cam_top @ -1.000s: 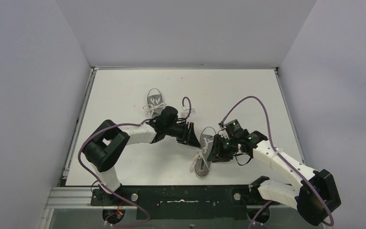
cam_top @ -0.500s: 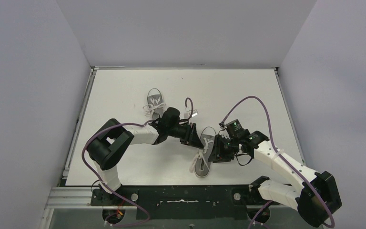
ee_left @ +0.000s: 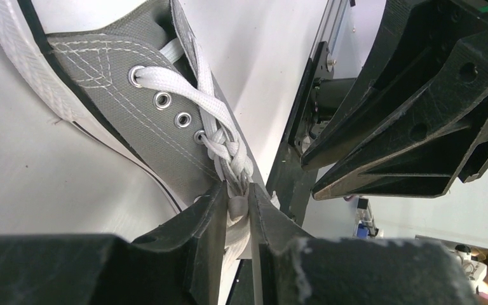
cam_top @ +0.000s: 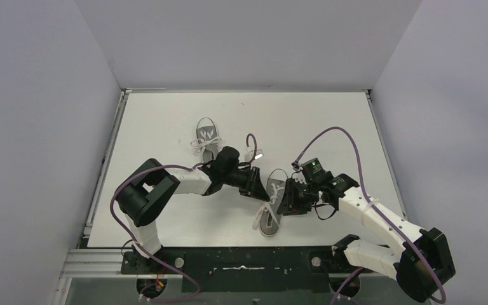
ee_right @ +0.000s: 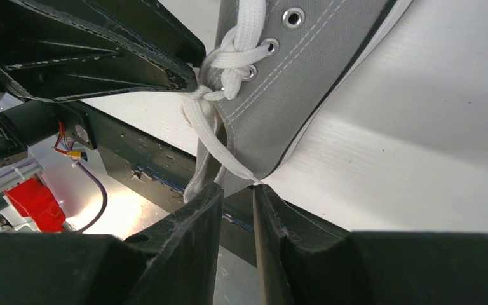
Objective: Tie the shoes
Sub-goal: Adjust the shoelace on the shoe.
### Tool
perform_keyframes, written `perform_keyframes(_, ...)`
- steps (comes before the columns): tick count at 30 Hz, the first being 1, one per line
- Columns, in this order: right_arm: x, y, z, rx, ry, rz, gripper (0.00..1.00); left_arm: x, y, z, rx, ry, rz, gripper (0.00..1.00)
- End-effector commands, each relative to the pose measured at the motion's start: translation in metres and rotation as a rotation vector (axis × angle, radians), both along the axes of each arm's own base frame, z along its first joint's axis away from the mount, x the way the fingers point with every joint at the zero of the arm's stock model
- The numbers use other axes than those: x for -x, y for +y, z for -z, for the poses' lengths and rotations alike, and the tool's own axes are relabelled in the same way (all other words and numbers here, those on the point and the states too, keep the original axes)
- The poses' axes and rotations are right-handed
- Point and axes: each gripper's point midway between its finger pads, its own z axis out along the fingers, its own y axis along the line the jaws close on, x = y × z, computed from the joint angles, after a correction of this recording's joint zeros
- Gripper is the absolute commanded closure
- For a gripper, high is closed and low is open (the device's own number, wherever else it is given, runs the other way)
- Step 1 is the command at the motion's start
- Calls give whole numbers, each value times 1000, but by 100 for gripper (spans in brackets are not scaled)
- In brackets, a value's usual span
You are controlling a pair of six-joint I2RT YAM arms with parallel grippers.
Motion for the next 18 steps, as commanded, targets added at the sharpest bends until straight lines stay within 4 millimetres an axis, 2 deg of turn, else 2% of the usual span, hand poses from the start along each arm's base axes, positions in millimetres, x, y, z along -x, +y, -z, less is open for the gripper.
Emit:
perform_keyframes(1,-22,15,-17,-78,-83,-5,74,-4,-7,-22,79,-51,10,85)
perform_keyframes(5,-38,28,-17,-108,-110,-18,73,-4,-8,-24,87,-49,4,92)
perform_keyframes(12,-73,50,-21,-192,-194,2,70,-7,-11,-28,95,-50,3,97)
perform_keyframes(18,-77,51,-10,-182,-181,13,69,-9,-14,-32,106,-49,11,100)
